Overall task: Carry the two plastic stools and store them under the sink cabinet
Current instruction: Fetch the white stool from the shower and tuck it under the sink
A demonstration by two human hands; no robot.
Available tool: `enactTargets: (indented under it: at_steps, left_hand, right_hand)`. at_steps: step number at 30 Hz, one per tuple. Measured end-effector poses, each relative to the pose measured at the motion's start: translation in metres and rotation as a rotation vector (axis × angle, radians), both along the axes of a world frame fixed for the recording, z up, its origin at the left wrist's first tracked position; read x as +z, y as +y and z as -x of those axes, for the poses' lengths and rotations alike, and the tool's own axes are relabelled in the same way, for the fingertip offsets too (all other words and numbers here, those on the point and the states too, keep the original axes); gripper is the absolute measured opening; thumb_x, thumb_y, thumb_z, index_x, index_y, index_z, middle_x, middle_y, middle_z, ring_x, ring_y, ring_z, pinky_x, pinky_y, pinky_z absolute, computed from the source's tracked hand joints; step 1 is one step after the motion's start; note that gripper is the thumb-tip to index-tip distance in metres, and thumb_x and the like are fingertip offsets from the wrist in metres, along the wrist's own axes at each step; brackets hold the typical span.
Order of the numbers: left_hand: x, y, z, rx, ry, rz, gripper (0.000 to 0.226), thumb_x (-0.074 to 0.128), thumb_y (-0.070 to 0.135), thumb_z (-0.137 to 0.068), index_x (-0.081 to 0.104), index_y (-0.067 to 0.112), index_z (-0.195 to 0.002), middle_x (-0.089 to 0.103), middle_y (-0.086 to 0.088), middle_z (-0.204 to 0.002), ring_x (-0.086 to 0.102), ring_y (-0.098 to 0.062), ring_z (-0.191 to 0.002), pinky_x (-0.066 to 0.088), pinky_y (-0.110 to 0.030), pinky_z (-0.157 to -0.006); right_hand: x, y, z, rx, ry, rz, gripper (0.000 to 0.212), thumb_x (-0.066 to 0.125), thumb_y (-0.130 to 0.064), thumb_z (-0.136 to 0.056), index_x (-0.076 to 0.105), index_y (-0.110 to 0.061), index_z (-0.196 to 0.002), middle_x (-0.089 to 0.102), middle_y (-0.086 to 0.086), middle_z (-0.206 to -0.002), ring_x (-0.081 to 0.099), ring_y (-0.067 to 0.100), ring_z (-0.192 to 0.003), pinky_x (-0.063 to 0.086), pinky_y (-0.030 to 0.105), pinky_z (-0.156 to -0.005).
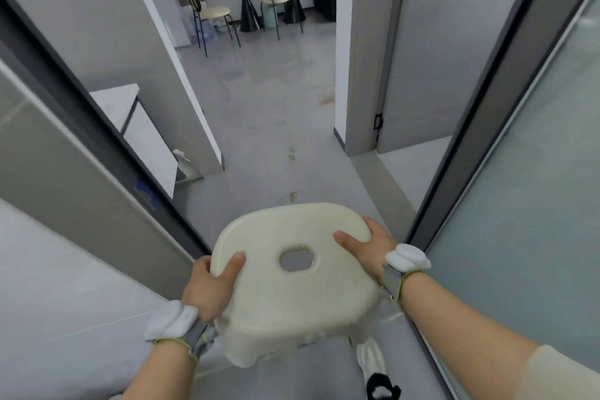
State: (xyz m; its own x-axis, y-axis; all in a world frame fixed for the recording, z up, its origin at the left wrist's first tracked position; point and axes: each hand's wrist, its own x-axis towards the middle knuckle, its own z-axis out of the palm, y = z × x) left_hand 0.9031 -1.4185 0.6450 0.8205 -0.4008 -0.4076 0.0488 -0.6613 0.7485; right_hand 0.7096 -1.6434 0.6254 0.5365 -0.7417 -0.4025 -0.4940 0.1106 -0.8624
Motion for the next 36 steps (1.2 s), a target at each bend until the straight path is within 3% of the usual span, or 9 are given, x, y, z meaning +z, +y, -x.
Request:
enactTargets:
  at_steps: [2,7,13,19,25,32,36]
  left_hand:
    - [0.002,-0.031,-0.007,0.001,-0.009,0.006,0.083,0.06,0.077,-0.062,0.053,0.017,-0.118,0.069,-0.003,-0.102,0.067,-0.023,-0.086,0.053,-0.038,-0.078]
    - [0.003,-0.097,-0.022,0.038,-0.042,-0.008,0.068,0.061,0.059,-0.077,0.046,0.011,-0.123,0.062,-0.007,-0.105,0.059,-0.028,-0.089,0.044,-0.035,-0.077]
    - [0.004,-0.188,-0.043,0.058,-0.04,0.012,0.068,0.061,0.057,-0.078,0.048,0.008,-0.123,0.061,-0.006,-0.106,0.058,-0.027,-0.089,0.042,-0.032,-0.078]
    - [0.004,-0.244,-0.071,0.119,-0.024,-0.008,0.077,0.062,0.062,-0.075,0.043,0.01,-0.129,0.061,-0.012,-0.117,0.061,-0.032,-0.099,0.048,-0.039,-0.088]
    - [-0.001,-0.286,-0.12,0.169,0.002,-0.034,0.077,0.061,0.061,-0.075,0.041,0.012,-0.131,0.059,-0.007,-0.11,0.06,-0.029,-0.093,0.046,-0.034,-0.08]
    - [0.007,-0.354,-0.203,0.18,0.028,0.041,0.067,0.061,0.05,-0.082,0.039,0.01,-0.131,0.055,-0.007,-0.11,0.054,-0.025,-0.088,0.038,-0.029,-0.069]
    - [0.016,-0.394,-0.253,0.162,0.023,0.08,0.067,0.063,0.047,-0.082,0.041,0.007,-0.132,0.059,-0.011,-0.119,0.055,-0.025,-0.092,0.039,-0.029,-0.073]
  right_hand:
    - [-0.004,-0.027,-0.008,-0.014,0.0,-0.008,0.102,0.07,-0.073,-0.053,0.038,-0.029,-0.138,0.061,-0.006,-0.116,0.06,0.023,-0.106,0.049,0.043,-0.096]
    - [-0.009,-0.089,-0.029,-0.021,-0.045,0.009,0.081,0.073,-0.059,-0.068,0.041,-0.028,-0.136,0.058,-0.013,-0.099,0.058,0.02,-0.096,0.047,0.033,-0.085]
    - [-0.005,-0.182,-0.059,0.017,-0.055,0.0,0.051,0.073,-0.051,-0.072,0.047,-0.033,-0.112,0.057,-0.021,-0.088,0.059,0.009,-0.082,0.047,0.032,-0.082]
    - [-0.01,-0.25,-0.099,0.033,-0.04,0.018,0.043,0.074,-0.05,-0.072,0.048,-0.037,-0.104,0.06,-0.018,-0.09,0.062,0.018,-0.088,0.051,0.037,-0.085]
    - [-0.028,-0.294,-0.159,0.07,-0.007,-0.014,0.051,0.074,-0.055,-0.068,0.049,-0.036,-0.108,0.061,-0.019,-0.091,0.063,0.022,-0.093,0.052,0.043,-0.09]
    - [-0.018,-0.356,-0.247,0.068,-0.021,0.019,0.071,0.074,-0.055,-0.069,0.049,-0.026,-0.128,0.063,-0.014,-0.096,0.062,0.022,-0.094,0.051,0.042,-0.092]
    - [-0.001,-0.396,-0.296,0.088,0.023,0.032,0.071,0.07,-0.056,-0.073,0.044,-0.025,-0.131,0.06,-0.009,-0.104,0.056,0.022,-0.096,0.045,0.034,-0.087]
